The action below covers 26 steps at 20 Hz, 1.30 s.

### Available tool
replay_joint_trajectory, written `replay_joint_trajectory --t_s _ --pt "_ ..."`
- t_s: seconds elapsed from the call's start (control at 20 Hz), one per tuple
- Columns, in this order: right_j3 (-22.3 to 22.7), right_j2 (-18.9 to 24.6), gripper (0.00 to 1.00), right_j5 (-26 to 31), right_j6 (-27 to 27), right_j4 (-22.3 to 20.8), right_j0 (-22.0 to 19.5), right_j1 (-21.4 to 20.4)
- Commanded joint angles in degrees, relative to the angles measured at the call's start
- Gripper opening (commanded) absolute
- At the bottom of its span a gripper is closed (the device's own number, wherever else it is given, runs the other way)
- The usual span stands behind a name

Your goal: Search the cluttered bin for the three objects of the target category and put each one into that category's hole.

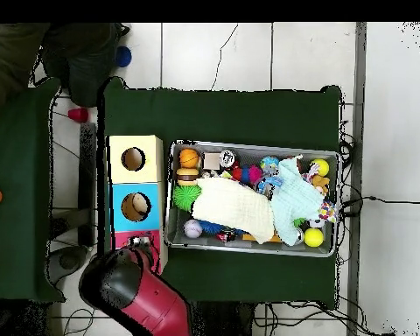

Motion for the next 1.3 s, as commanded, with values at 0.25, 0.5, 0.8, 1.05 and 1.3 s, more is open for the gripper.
replay_joint_trajectory --t_s 0.25,0.5,0.8,1.05,1.3 --pt "0.9 6.0 1.0 -0.4 15.7 2.0 3.2 1.3" --pt "1.8 7.0 1.0 -1.9 15.1 2.9 3.3 1.3" --pt "5.7 13.3 1.0 -9.1 13.3 4.1 -0.6 0.9" --pt "5.7 12.3 1.0 -9.5 13.2 2.3 -0.4 1.6" --pt "0.3 -0.3 1.0 0.6 13.5 -2.2 5.5 3.4"
